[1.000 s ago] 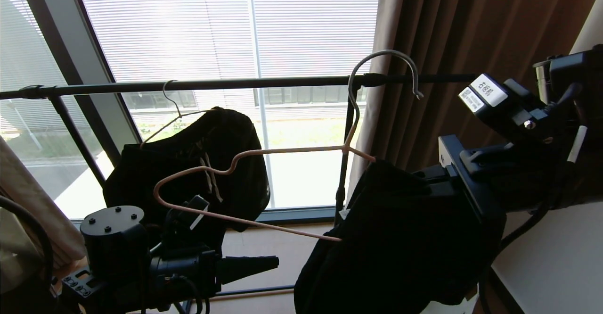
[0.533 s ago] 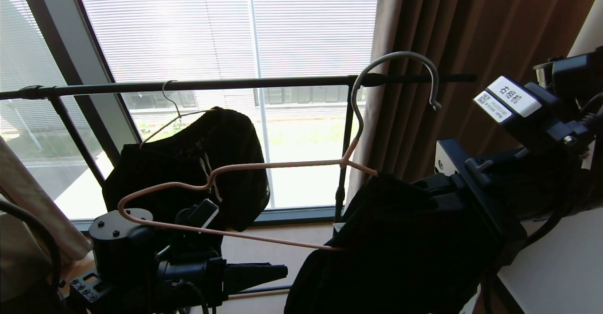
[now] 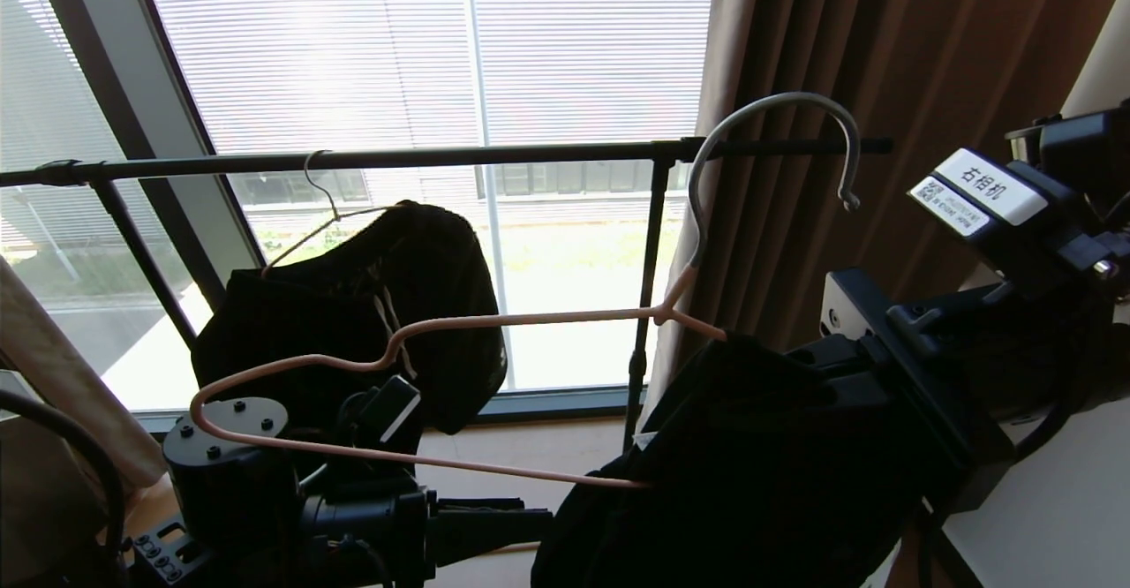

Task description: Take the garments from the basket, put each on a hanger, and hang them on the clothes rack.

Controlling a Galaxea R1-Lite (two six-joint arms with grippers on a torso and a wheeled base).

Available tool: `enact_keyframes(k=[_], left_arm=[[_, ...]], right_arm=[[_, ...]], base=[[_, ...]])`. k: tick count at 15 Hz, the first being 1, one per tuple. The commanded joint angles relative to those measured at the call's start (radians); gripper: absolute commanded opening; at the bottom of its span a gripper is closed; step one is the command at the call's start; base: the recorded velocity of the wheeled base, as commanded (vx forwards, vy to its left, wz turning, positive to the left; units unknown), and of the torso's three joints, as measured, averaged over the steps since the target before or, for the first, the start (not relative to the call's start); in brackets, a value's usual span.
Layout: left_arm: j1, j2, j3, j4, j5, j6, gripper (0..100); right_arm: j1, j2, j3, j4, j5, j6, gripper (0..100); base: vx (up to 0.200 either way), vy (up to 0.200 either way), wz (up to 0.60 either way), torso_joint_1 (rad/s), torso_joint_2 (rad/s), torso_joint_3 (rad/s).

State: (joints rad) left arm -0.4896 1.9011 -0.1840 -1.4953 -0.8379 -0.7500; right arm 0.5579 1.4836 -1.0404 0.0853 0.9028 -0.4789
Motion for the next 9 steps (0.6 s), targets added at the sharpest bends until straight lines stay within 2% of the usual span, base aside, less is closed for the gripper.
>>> enact_keyframes(k=[1, 3, 4, 5, 9], left_arm=[[-0.011, 0.018, -0.005, -0.002, 0.002, 0.001, 100], [-0.001, 0.018, -0.009, -0.006, 0.005, 0.000, 100], [0.043, 0.013, 0.000, -0.010, -0.001, 0.000, 100], [0.049, 0.015, 0.001, -0.013, -0.001, 0.000, 100], [0.059, 0.026, 0.001, -0.019, 0.000, 0.006, 100]], right_arm=[[0.004, 0.014, 0.002, 0.001, 0.001, 0.000, 0], [0.005, 0.021, 0.000, -0.001, -0.001, 0.000, 0], [-0.009, 0.020, 0.007, -0.001, 0.001, 0.000, 0], [-0.021, 0.017, 0.016, -0.002, 0.002, 0.000, 0], [-0.082, 0.012, 0.099, -0.064, 0.021, 0.006, 0]], base=[[0.000, 0.000, 0.00, 0.000, 0.00, 0.000], [0.000, 0.000, 0.00, 0.000, 0.00, 0.000], [0.000, 0.000, 0.00, 0.000, 0.00, 0.000], [0.000, 0.000, 0.00, 0.000, 0.00, 0.000], [0.000, 0.000, 0.00, 0.000, 0.00, 0.000]])
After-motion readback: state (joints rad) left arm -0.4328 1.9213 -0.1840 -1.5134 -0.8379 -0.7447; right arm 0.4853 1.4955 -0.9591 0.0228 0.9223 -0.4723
